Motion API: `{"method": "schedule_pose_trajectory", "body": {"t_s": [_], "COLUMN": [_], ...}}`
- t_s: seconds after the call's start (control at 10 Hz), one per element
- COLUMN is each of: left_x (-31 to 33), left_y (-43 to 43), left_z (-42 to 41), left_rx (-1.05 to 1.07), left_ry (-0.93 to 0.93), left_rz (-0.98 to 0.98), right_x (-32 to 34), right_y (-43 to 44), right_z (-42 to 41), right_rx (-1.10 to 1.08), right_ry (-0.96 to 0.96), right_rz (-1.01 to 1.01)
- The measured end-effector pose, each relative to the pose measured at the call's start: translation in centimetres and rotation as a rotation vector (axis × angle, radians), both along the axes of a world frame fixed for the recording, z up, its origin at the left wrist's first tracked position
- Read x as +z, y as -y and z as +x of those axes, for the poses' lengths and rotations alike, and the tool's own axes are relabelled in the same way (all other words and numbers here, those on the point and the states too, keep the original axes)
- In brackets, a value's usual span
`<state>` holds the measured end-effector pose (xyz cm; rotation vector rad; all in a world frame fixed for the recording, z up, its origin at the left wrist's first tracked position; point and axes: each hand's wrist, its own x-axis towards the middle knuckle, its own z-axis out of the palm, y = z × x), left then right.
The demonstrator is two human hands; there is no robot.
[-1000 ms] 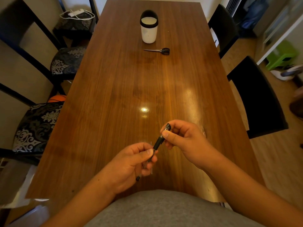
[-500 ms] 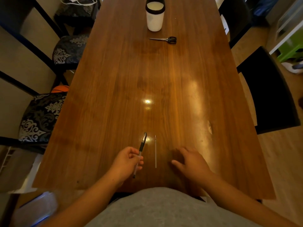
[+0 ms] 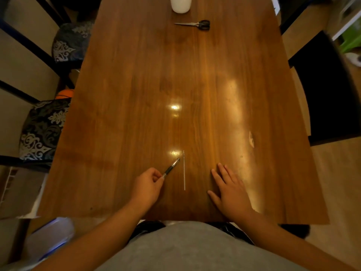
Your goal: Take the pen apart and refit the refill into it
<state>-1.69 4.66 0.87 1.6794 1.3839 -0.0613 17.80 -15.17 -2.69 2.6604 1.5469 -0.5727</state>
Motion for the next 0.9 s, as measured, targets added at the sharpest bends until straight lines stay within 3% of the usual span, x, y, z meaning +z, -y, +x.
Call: {"method": "schedule_pose_trajectory", "body": {"t_s": [0.3, 0.9], "left_x": [-0.7, -0.2], "left_y": [-0.1, 1.9], "left_z": [1.6, -0.3], "left_rx": [-0.202, -0.197], "left_ry": [-0.125, -0.180], "left_rz": [0.292, 0.062], "right_x": [-0.1, 0.9], "right_y": [0.2, -0.4], "right_z": [0.2, 0.9], "right_rx": [-0.009, -0.022], "right_ry": [-0.038, -0.115], "right_rz": [0.031, -0.008]}}
